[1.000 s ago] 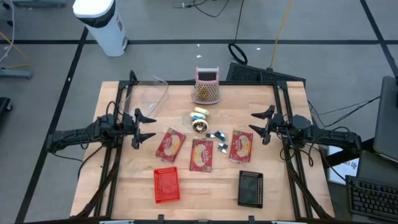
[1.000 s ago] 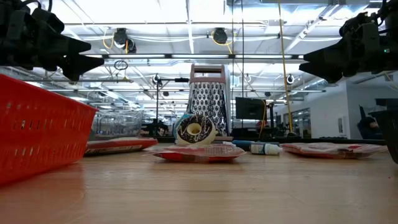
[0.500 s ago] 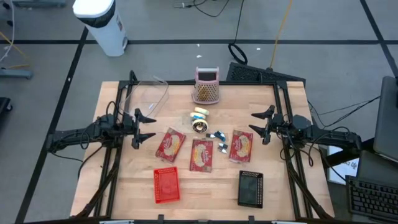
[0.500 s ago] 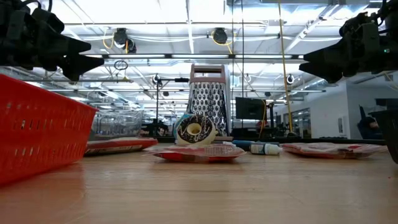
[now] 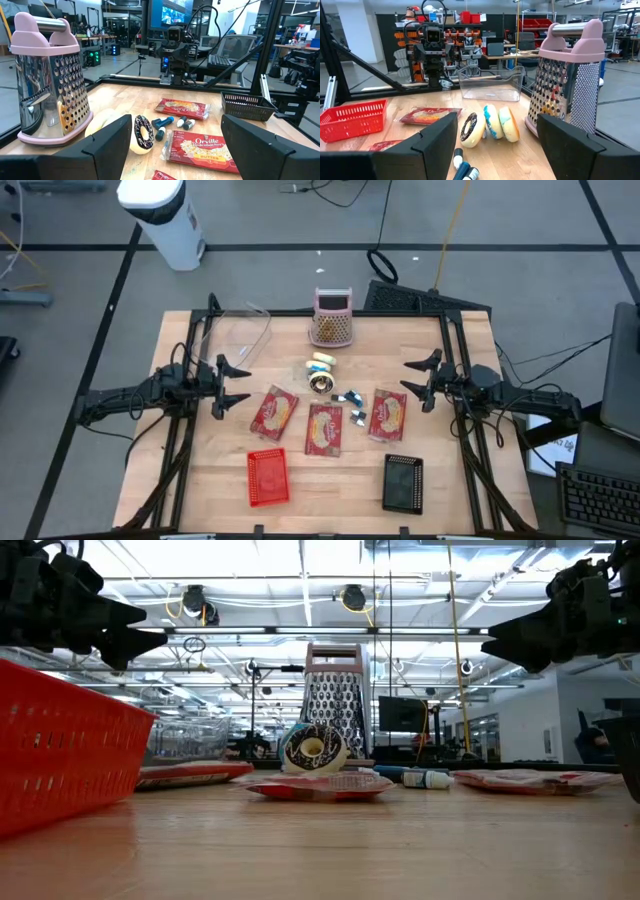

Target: Pick & Place Food Item

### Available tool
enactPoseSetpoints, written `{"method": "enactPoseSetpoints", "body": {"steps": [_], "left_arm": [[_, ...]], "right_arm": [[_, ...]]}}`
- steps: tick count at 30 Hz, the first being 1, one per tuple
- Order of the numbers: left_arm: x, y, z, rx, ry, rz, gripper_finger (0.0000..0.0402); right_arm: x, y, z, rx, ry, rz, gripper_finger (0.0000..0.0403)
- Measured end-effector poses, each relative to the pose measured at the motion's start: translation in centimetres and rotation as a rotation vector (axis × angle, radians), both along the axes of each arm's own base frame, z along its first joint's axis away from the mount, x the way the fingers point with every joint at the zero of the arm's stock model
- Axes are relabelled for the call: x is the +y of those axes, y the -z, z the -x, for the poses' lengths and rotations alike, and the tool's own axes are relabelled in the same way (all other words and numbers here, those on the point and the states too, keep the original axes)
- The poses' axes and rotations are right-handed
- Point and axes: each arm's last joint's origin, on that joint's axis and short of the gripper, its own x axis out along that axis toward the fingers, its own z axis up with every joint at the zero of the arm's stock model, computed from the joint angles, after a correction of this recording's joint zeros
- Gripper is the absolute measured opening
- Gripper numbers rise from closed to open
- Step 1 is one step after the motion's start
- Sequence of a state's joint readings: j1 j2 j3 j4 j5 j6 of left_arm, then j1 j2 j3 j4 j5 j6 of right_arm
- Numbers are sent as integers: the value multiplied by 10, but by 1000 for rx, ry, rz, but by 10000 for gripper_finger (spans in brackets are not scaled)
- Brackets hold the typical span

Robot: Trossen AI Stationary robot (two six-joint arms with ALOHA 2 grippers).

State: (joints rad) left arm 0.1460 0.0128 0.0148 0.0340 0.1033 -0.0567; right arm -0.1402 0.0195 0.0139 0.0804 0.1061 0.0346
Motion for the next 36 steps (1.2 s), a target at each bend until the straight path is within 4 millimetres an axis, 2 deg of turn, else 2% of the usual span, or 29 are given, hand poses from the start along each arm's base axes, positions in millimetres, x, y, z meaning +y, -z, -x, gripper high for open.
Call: {"method": "enactPoseSetpoints", "body": {"steps": [2, 8, 11, 24, 27, 29, 30, 31, 34, 36], "left_arm": [[0, 0, 0, 0, 0, 0, 310], [0, 0, 0, 0, 0, 0, 310], [0, 0, 0, 0, 0, 0, 310], [0, 0, 0, 0, 0, 0, 310], [0, 0, 0, 0, 0, 0, 310], [0, 0, 0, 0, 0, 0, 310], [0, 0, 0, 0, 0, 0, 310], [0, 0, 0, 0, 0, 0, 310], [0, 0, 0, 0, 0, 0, 310], [0, 0, 0, 0, 0, 0, 310]], "right_arm": [[0, -5, 0, -68, -6, -39, 263], [1, -13, 2, -253, -59, -443, 263], [0, -14, 2, -296, -55, -566, 263], [-1, -13, 0, -318, -17, -645, 263], [0, -15, -3, -316, -82, -704, 263], [3, -7, -9, -192, -106, -755, 263], [4, 0, -11, -72, -83, -787, 263], [4, 0, -13, 37, -47, -821, 263], [5, -18, -17, 241, 87, -915, 263], [4, -14, -16, 427, 221, -980, 263]]}}
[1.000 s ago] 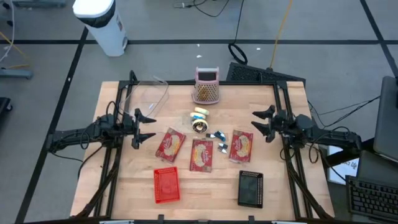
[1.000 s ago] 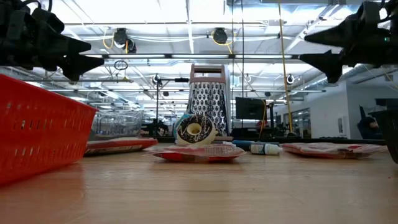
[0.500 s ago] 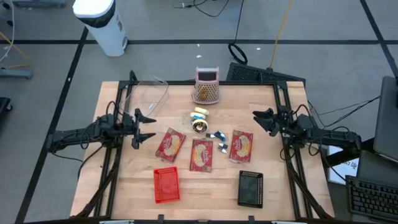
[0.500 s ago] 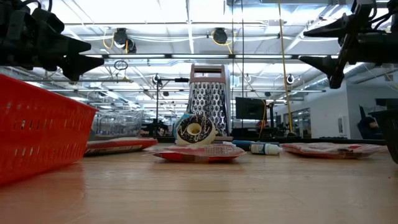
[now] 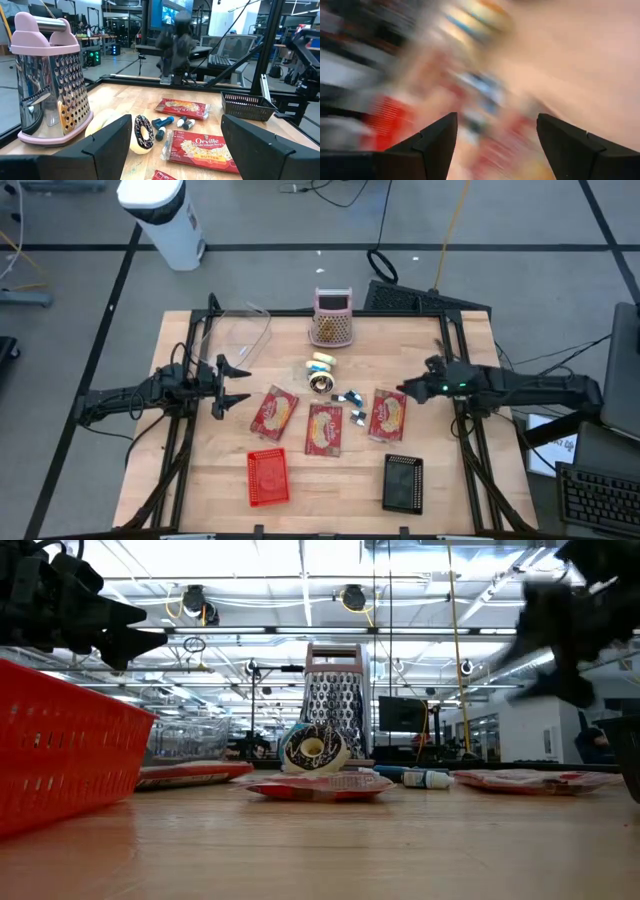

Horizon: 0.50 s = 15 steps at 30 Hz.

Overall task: Pick & Place Food Item
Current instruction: Put the right red popcorn bag into the transparent bin

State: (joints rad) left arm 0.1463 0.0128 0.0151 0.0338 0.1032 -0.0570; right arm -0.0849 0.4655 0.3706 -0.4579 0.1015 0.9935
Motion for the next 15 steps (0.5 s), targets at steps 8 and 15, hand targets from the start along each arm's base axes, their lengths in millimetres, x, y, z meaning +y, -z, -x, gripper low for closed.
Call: {"method": "enactPoseSetpoints", "body": {"steps": [8, 15], "left_arm": [[0, 0, 0, 1, 0, 0, 310], [0, 0, 0, 1, 0, 0, 310]], "right_arm": [[0, 32, -5, 311, 61, -127, 263], [0, 61, -14, 241, 103, -169, 263]]}}
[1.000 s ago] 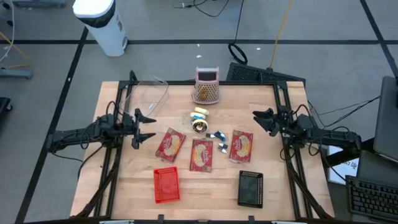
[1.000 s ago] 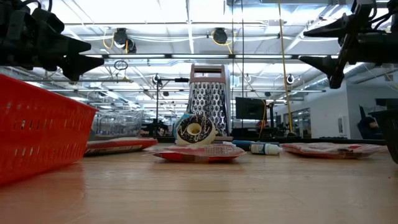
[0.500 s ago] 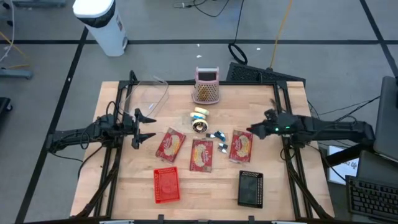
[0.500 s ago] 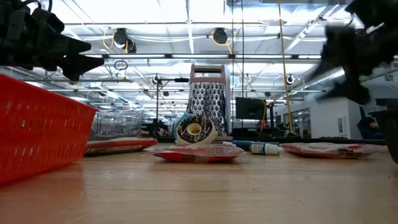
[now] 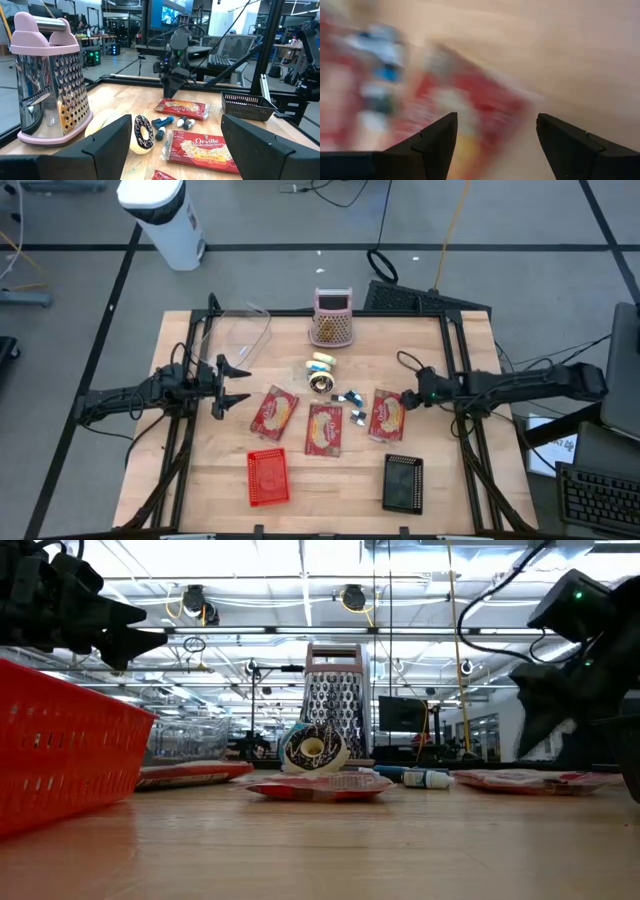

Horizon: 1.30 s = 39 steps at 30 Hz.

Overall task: Pick & Place Food Item
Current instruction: Put the right red popcorn bag into the transparent bin

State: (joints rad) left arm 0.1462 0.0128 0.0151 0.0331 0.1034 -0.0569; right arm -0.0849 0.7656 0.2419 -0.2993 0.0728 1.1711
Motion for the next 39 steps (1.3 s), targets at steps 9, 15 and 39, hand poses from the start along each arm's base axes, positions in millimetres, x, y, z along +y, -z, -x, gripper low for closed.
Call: {"method": "enactPoseSetpoints", "body": {"steps": [9, 15, 39], "left_arm": [[0, 0, 0, -1, 0, 0, 310], [0, 0, 0, 0, 0, 0, 310], [0, 0, 0, -1, 0, 0, 310]], "right_arm": [[-1, 23, 1, -65, 51, 13, 263], [-1, 31, 4, -2, 40, 29, 246], [-4, -11, -24, -488, -177, 350, 4]]}}
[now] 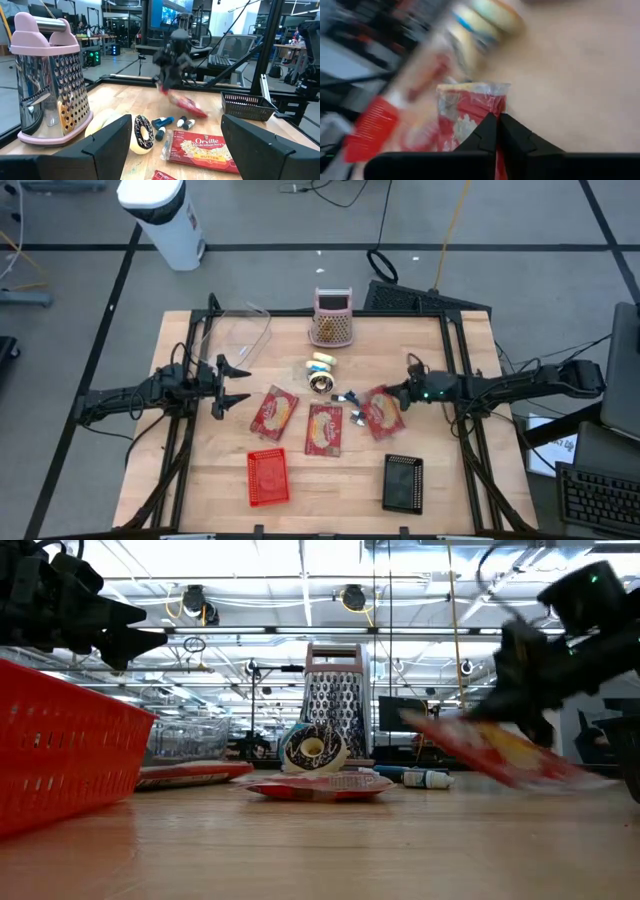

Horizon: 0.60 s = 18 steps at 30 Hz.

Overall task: Pick & Place Food Item
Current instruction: Put the right red popcorn bag into the transparent bin

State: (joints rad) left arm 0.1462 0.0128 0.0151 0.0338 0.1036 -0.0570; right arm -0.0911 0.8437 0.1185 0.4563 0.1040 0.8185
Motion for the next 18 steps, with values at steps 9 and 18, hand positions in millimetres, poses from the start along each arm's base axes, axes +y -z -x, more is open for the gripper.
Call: {"method": "enactPoseSetpoints", "body": {"steps": [9, 18], "left_arm": [[3, -10, 1, -98, -119, -90, 310], [1, -19, 3, -199, -56, 25, 310]], "right_arm": [[3, -46, -3, -394, -91, 399, 1], [2, -57, -2, -426, -18, 666, 1]]}}
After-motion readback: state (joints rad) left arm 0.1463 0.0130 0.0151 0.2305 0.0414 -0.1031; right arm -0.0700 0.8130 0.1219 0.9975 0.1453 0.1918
